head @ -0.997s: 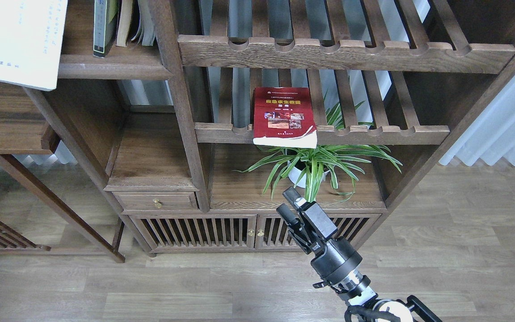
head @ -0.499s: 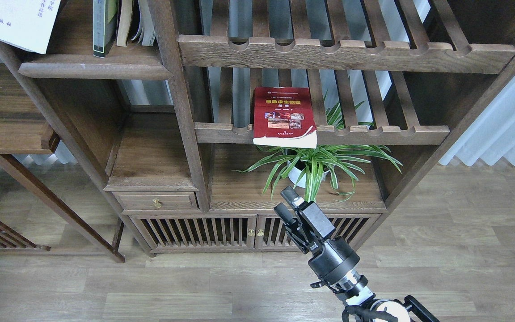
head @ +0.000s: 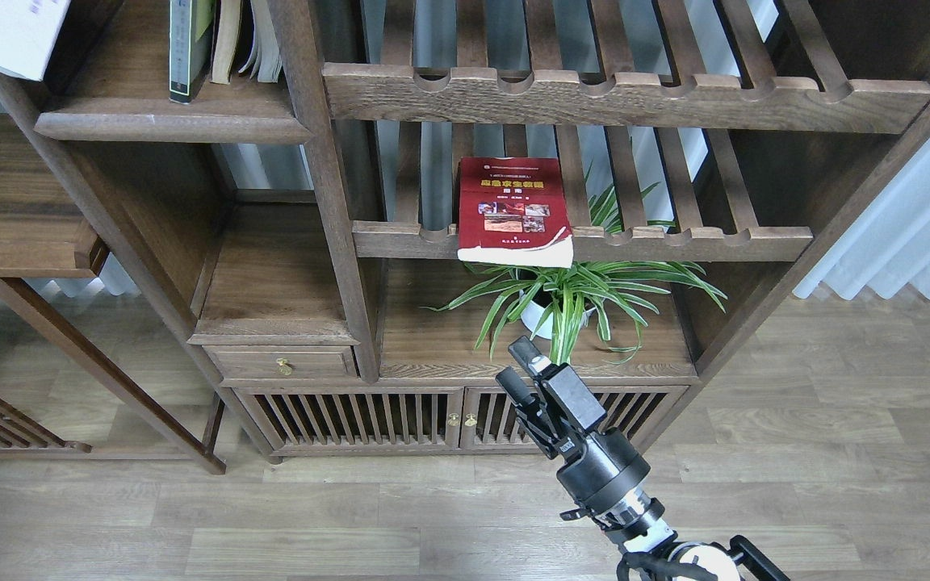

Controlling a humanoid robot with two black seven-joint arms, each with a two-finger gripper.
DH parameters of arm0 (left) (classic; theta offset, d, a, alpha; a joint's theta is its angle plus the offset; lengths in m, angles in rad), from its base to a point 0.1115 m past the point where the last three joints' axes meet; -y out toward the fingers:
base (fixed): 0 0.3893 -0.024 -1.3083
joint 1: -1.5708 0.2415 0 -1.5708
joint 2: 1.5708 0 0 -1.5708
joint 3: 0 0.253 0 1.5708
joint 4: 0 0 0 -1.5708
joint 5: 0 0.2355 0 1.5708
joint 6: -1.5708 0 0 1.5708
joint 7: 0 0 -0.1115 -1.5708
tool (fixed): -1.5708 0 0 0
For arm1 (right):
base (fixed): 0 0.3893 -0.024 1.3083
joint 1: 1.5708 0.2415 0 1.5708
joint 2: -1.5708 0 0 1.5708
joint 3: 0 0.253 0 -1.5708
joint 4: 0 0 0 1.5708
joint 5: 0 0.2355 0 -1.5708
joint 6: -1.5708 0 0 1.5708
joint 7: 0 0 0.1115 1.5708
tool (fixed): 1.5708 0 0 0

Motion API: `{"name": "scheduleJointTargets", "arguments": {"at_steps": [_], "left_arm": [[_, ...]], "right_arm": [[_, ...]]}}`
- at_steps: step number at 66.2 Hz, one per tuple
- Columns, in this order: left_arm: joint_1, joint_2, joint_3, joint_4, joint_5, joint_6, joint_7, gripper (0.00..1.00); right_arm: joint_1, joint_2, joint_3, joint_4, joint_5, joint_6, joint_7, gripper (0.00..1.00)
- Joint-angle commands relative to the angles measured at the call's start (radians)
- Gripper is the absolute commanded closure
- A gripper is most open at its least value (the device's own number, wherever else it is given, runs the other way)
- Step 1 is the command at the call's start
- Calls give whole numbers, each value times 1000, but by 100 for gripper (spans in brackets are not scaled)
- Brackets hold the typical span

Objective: Organize books on shelf

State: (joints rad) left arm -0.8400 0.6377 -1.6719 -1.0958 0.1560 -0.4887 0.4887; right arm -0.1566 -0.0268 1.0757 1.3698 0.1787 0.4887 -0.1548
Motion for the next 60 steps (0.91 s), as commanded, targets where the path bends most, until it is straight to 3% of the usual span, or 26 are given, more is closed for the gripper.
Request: {"name": "scheduleJointTargets", "arguments": {"at_steps": [1, 5, 13, 33, 60], "left_arm": [[-82, -16, 52, 68, 2, 0, 0, 100], [-174, -41, 99, 132, 31, 0, 0, 100], [-237, -87, 129, 185, 65, 0, 0, 100], [-294, -135, 190, 215, 105, 0, 0, 100], [-396, -231, 284, 450, 112, 0, 0, 100]], "right_arm": [[3, 18, -5, 0, -5, 0, 0, 2], [9, 27, -10, 2, -13, 0, -2, 2], [11, 27, -10, 2, -35, 0, -2, 2], [9, 27, -10, 2, -39, 0, -2, 2], [5, 27, -56, -8, -53, 0, 5, 2]]}}
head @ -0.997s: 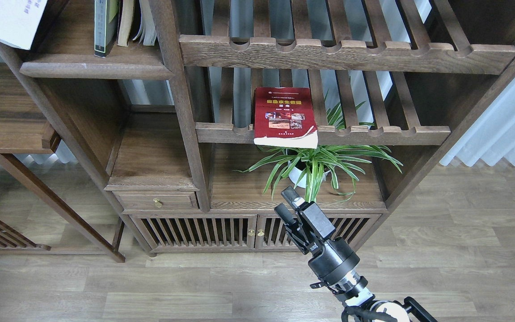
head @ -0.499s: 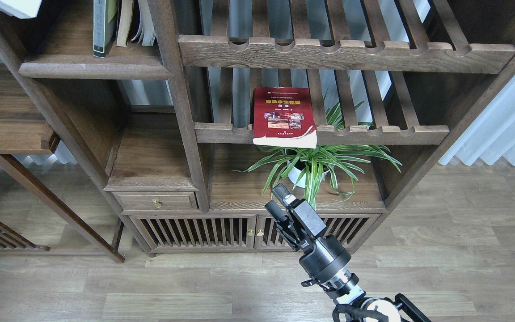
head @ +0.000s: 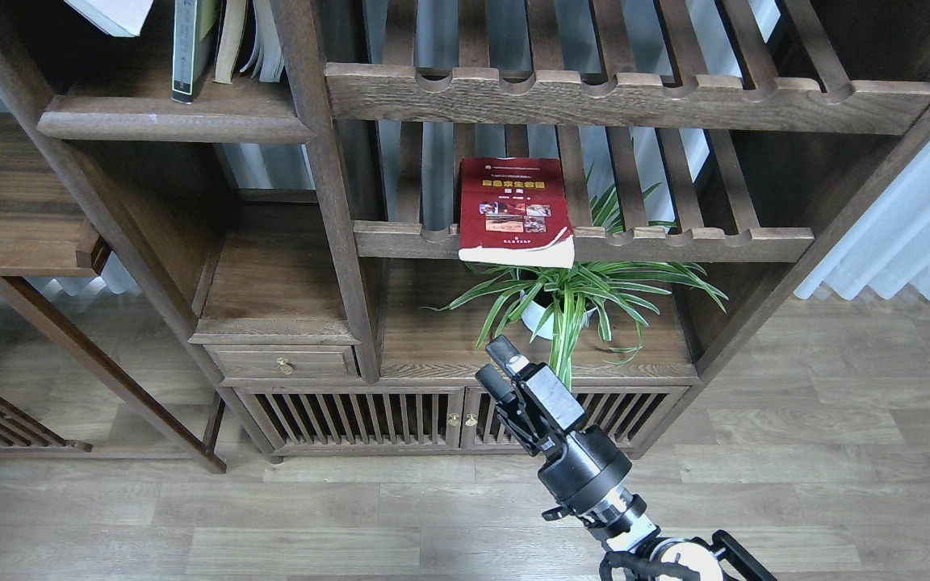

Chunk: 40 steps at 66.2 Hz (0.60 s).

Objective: Organize books on shelf

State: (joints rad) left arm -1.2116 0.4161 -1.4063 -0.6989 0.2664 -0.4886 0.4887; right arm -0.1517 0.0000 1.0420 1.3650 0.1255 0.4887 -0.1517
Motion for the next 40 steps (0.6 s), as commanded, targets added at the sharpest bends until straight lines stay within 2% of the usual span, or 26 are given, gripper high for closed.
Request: {"name": "scheduleJointTargets", "arguments": {"at_steps": [1, 9, 12, 13, 16, 17, 19, 22, 29, 40], "left_arm": [[-26, -10, 20, 56, 2, 0, 0, 99], [-29, -17, 46, 65, 1, 0, 0, 91], [-28, -19, 47, 64, -1, 0, 0, 82], [-28, -22, 47, 64, -1, 0, 0, 76], [-26, -25, 47, 62, -1, 0, 0, 67], [-26, -26, 46, 62, -1, 0, 0, 61], [-26, -26, 46, 62, -1, 0, 0, 55], [-22, -28, 43, 56, -4, 0, -19, 47], [-10, -17, 38, 36, -13, 0, -91, 39], [26, 0, 20, -45, -16, 0, -107, 34]], "right_arm": [[0, 0, -23, -3, 0, 0, 1, 2], [1, 0, -31, -9, 0, 0, 1, 2], [1, 0, -39, -9, 0, 0, 1, 2], [1, 0, -42, -10, 0, 0, 1, 2], [1, 0, -43, -10, 0, 0, 1, 2], [1, 0, -43, -10, 0, 0, 1, 2], [1, 0, -43, -10, 0, 0, 1, 2], [1, 0, -43, -10, 0, 0, 1, 2], [1, 0, -45, -10, 0, 0, 1, 2], [3, 0, -65, -15, 0, 0, 1, 2]]}}
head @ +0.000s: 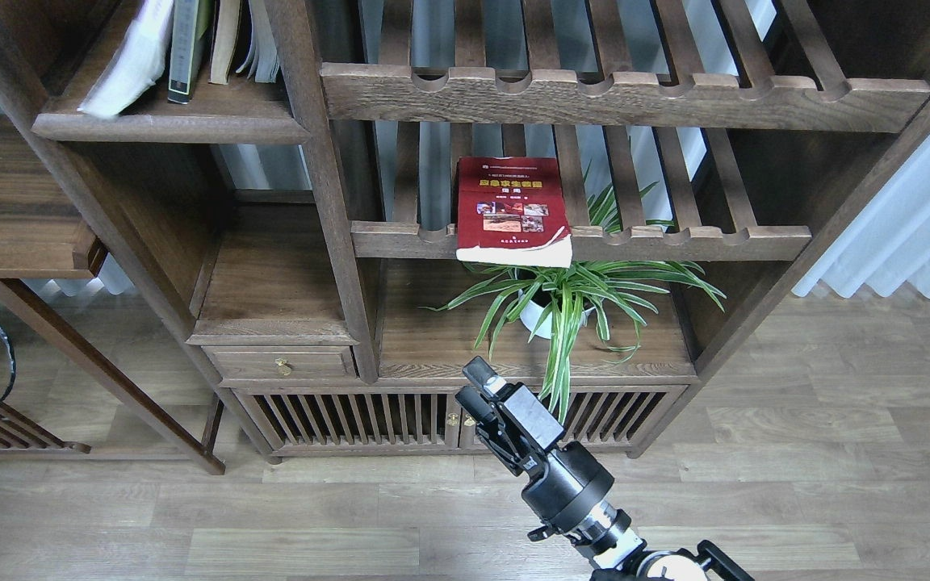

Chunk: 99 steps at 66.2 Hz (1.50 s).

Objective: Organize books on shelf

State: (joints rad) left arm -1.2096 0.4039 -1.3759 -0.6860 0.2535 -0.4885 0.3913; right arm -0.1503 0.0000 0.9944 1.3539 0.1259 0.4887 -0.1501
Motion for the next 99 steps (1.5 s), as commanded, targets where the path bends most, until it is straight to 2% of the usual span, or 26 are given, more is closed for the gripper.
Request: {"name": "scheduleJointTargets", "arguments": {"at_steps": [1, 5, 14, 23, 38, 50, 52, 63, 76, 83, 92, 99], "left_arm": [[28, 13, -12, -67, -5, 0, -9, 33], [87, 15, -28, -170, -74, 0, -5, 32], [200, 23, -31, -319, -137, 0, 0, 33], [372, 18, -20, -474, -142, 0, 0, 33], [582, -5, -22, -690, -143, 0, 0, 34], [685, -16, -20, -696, -143, 0, 0, 37], [751, -43, -20, -696, -137, 0, 0, 39], [921, -143, -15, -695, -111, 0, 21, 39], [1148, -237, -20, -695, -114, 0, 17, 38], [1303, -286, -49, -687, -125, 0, 11, 35], [1409, -293, -97, -665, -152, 0, 9, 34], [1496, -315, -103, -662, -172, 0, -3, 34]], "right_arm": [[1, 0, -20, -6, 0, 0, 0, 2], [5, 0, -28, -25, -3, 0, 0, 2], [35, 0, -26, -70, 5, 0, 7, 2], [77, 0, -28, -95, 5, 0, 52, 2], [132, 0, -26, -156, 6, 0, 55, 2], [143, 0, -33, -184, 5, 0, 64, 2], [152, 0, -36, -191, 5, -7, 78, 2], [222, 0, -33, -283, 20, -24, 150, 2], [287, 0, -42, -355, 24, -36, 153, 2], [336, 0, -42, -380, 28, -85, 155, 2], [411, 0, -36, -403, 34, -177, 156, 2], [465, 0, -37, -424, 80, -265, 178, 2]]}}
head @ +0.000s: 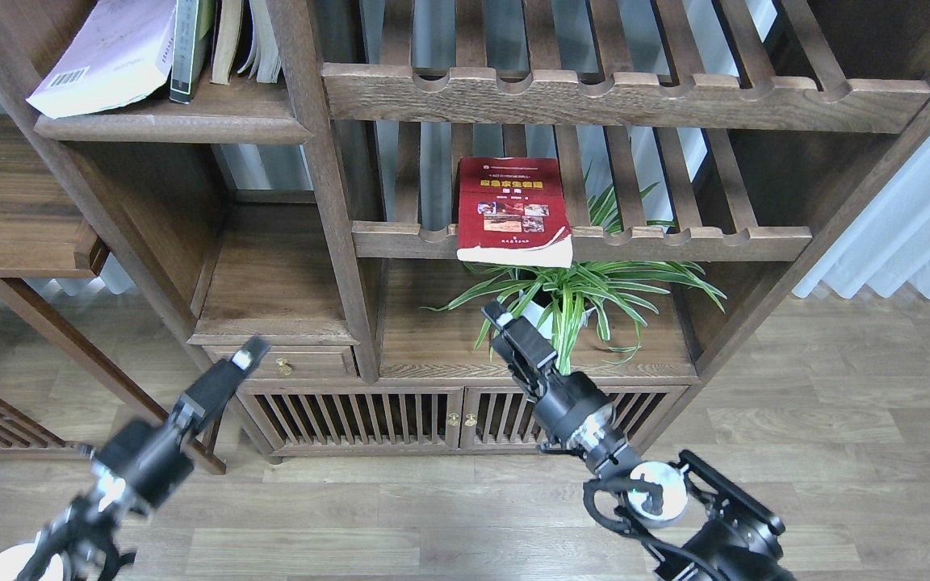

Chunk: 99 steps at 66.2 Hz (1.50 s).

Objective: Organize books on shelf
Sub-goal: 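Raise the right gripper to the red book on the middle shelf, then grasp the red book with the right gripper and pull it out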

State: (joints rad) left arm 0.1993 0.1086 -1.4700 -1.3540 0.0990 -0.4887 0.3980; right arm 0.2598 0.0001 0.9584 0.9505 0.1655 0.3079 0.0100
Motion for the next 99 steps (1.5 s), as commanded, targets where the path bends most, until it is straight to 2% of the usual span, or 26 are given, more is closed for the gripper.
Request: {"name": "scheduleJointTargets", "arguments": {"at_steps": [1, 3, 7, 19, 29, 36, 51, 57, 60, 63, 64, 68, 74, 78, 92, 99], "left_arm": [[94, -21, -9, 6, -18, 0, -10, 34], [145, -33, -9, 6, -18, 0, -10, 34], [170, -40, -9, 7, -18, 0, -10, 34], [242, -63, 2, 26, -18, 0, -10, 34], [250, -63, 0, 50, -18, 0, -10, 34], [250, -64, 0, 53, -18, 0, -8, 34], [249, -63, -4, 56, -16, 0, -8, 34], [249, -63, -10, 56, -16, 0, -8, 34], [247, -63, -12, 56, -16, 0, -8, 34], [247, -63, -13, 56, -16, 0, -8, 34], [247, -63, -13, 56, -16, 0, -8, 34], [247, -63, -16, 58, -16, 0, -8, 34], [247, -63, -18, 58, -16, 0, -8, 34], [246, -63, -19, 59, -16, 0, -8, 34], [247, -63, -21, 64, -18, 0, -7, 34], [250, -66, -16, 67, -28, 0, -16, 34]], "right_arm": [[58, 0, -1, -21, 43, -90, 18, 2], [97, 0, -1, -33, 78, -131, 19, 2], [124, 0, 2, -48, 94, -147, 19, 2], [176, 0, 5, -130, 100, -153, 18, 2], [202, 0, 3, -153, 120, -171, 18, 3], [237, 0, 6, -176, 161, -220, 19, 6], [259, 0, 13, -182, 207, -236, 27, 30], [257, 0, 5, -182, 207, -234, 27, 35], [257, 0, 5, -180, 207, -233, 27, 42], [256, 0, 5, -180, 209, -227, 28, 55], [256, 0, 6, -180, 210, -222, 30, 65], [253, 0, 8, -179, 216, -199, 34, 79], [251, 0, 2, -179, 221, -155, 33, 85], [248, 0, -1, -179, 221, -141, 33, 94], [208, 0, -20, -136, 227, -116, 19, 95], [119, 0, -30, 5, 212, -84, -11, 95]]}}
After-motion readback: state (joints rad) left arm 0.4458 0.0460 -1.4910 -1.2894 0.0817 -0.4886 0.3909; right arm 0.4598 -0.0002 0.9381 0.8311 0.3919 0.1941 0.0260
